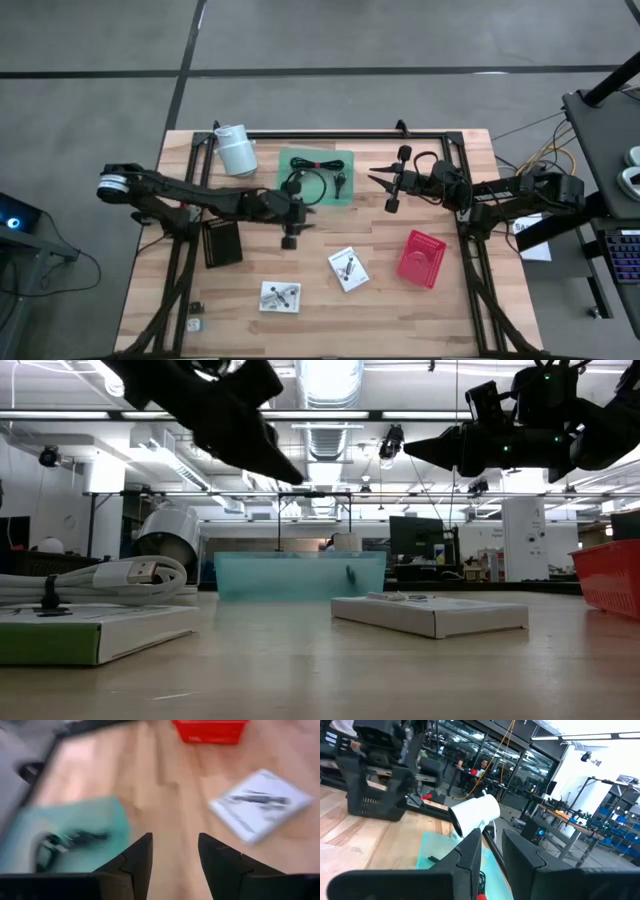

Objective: Pick and place items into bin
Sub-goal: Put the white charger cable into the green bin

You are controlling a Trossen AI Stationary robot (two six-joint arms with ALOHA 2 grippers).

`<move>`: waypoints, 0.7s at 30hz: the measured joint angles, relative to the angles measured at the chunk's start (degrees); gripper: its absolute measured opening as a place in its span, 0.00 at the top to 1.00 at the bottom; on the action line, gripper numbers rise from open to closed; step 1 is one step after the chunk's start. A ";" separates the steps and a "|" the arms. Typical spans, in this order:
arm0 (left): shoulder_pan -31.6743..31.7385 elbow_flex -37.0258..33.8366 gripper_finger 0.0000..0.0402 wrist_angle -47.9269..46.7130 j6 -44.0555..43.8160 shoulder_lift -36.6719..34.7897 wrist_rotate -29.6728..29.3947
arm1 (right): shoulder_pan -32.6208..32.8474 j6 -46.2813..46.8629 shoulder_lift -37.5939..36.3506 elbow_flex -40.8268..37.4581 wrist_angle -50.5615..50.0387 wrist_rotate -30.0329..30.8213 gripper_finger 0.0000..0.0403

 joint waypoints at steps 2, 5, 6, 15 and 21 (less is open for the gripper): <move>-1.62 0.78 0.65 -2.74 -6.24 -1.12 1.43 | 0.01 0.17 0.00 0.00 0.00 0.04 0.84; -3.56 2.39 0.65 -8.20 -18.90 -2.81 4.45 | 0.01 0.14 0.00 0.00 0.00 0.02 0.84; -4.13 3.01 0.65 -9.70 -23.47 -2.97 5.77 | 0.01 0.17 0.00 0.00 0.00 0.02 0.84; -9.98 7.57 0.65 -12.66 -39.59 -0.12 13.41 | 0.01 0.35 0.00 0.00 0.00 -0.02 0.84; -13.52 9.30 0.65 -12.65 -41.96 4.58 13.32 | 0.01 5.74 0.01 0.00 -0.04 -0.01 0.84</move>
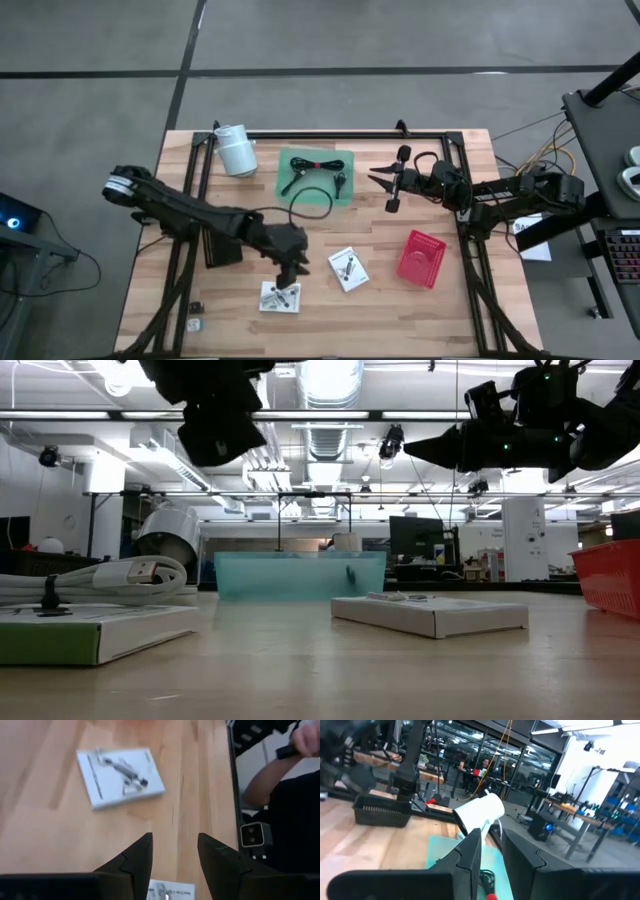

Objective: Pick and place items into bin
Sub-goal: Put the white charger cable into the green bin

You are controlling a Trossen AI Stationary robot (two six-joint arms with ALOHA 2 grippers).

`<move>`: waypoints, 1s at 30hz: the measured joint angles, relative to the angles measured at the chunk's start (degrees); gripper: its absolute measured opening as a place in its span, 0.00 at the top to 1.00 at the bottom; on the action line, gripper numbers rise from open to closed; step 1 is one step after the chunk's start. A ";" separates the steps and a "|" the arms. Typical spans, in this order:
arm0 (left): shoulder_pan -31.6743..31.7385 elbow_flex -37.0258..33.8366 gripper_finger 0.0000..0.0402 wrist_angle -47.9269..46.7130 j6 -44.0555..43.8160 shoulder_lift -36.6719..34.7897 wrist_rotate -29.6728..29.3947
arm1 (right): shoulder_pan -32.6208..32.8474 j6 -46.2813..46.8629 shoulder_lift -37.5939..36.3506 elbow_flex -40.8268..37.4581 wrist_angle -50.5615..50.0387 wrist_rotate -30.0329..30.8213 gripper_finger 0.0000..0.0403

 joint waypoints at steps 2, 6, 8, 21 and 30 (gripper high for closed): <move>-1.00 0.75 0.66 -1.53 -2.98 1.70 -0.01 | 0.00 1.97 0.00 0.00 0.02 -0.01 0.84; -2.58 4.64 0.69 -11.14 -10.90 4.52 0.05 | 0.00 2.35 -0.01 0.00 0.02 -0.02 0.84; -3.43 6.40 0.70 -15.38 -14.52 5.61 -0.01 | 0.00 2.42 -0.01 0.00 -0.03 -0.04 0.84; -8.45 8.61 0.72 -16.39 -24.94 11.38 0.13 | 0.00 2.03 0.00 0.00 -1.16 -0.04 0.84; -8.65 8.58 0.72 -16.50 -24.48 13.83 0.30 | 0.00 -1.05 0.00 0.00 -1.11 -0.04 0.84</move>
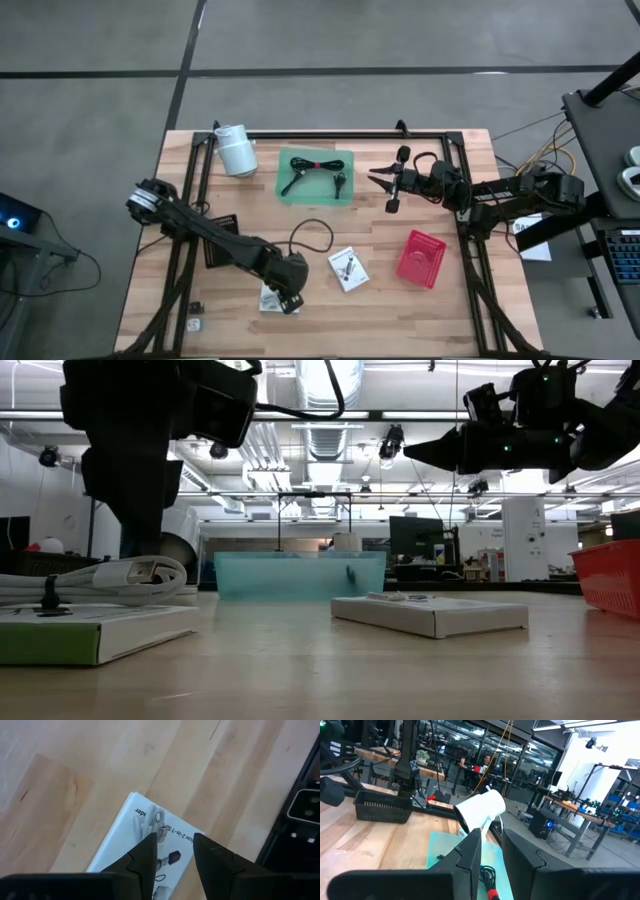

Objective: Pick and place items into bin
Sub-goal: Put the white charger cable into the green bin

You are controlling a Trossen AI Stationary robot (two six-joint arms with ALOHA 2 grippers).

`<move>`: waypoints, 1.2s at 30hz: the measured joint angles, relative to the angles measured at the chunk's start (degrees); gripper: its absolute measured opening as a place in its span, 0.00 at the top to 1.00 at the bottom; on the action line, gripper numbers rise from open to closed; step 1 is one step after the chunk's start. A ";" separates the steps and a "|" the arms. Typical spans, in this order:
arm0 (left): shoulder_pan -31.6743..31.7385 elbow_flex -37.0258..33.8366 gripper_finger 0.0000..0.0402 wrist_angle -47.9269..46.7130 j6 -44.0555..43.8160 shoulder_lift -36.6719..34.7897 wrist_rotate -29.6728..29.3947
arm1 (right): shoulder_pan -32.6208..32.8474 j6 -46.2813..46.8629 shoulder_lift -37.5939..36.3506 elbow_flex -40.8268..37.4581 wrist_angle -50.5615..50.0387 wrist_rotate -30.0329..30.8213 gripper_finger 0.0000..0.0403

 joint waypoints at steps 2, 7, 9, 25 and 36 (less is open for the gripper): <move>-0.01 -0.02 0.72 -0.03 0.81 0.32 -0.01 | 0.00 -0.02 -0.01 0.00 0.02 0.00 0.84; 0.01 -0.08 0.72 -0.13 1.08 1.89 -0.03 | 0.00 -0.04 -0.01 0.00 0.01 0.00 0.84; -0.01 -0.09 0.72 -0.12 1.21 2.09 -0.03 | 0.00 -0.17 -0.01 0.00 0.02 0.00 0.84; 0.02 1.31 0.72 -0.04 1.43 0.09 1.00 | 0.00 -0.15 -0.01 0.00 0.02 0.00 0.84; 0.06 1.05 0.72 -5.92 4.06 1.35 -1.83 | 0.00 -0.17 -0.01 0.00 0.00 0.00 0.84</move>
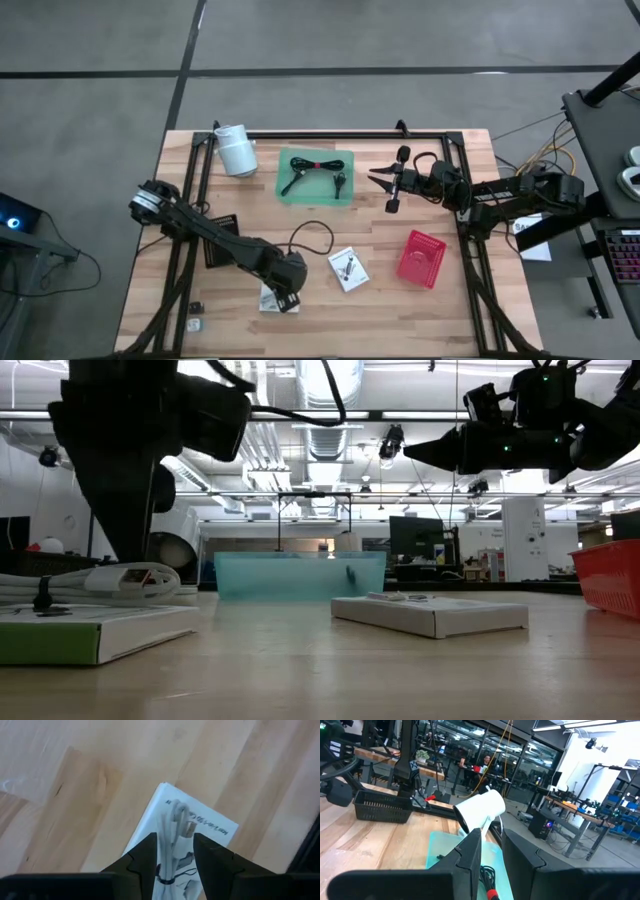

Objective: Pick and place items into bin
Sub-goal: Put the white charger cable into the green bin

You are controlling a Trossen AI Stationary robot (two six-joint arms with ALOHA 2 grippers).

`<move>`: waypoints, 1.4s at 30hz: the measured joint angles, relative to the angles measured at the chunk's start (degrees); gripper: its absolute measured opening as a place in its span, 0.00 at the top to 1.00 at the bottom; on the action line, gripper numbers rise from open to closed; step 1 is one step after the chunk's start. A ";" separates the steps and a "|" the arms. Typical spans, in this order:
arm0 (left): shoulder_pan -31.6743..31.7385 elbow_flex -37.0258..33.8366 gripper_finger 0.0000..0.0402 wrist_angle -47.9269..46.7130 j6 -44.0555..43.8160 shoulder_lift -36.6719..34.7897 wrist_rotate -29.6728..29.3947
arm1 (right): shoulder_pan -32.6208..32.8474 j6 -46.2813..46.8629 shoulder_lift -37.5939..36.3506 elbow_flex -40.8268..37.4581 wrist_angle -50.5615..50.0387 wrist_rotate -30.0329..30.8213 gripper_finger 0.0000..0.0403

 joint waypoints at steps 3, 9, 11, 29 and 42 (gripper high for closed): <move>0.00 -0.07 0.72 0.17 -0.01 0.00 -0.15 | -0.02 0.00 0.00 0.00 0.00 0.00 0.84; 0.07 -0.61 0.72 0.43 0.47 0.22 -0.22 | 0.00 0.00 0.00 0.00 0.00 0.00 0.84; 0.17 -0.61 0.72 0.56 0.64 0.22 -0.24 | -0.02 0.00 0.00 0.00 0.00 0.00 0.84; 2.64 -0.74 0.72 0.51 6.06 0.22 -0.84 | -0.01 -0.02 0.00 0.00 0.00 0.02 0.84; 2.60 -0.83 0.72 0.53 6.36 0.22 -0.53 | 0.00 -0.02 0.00 0.02 -0.02 0.00 0.84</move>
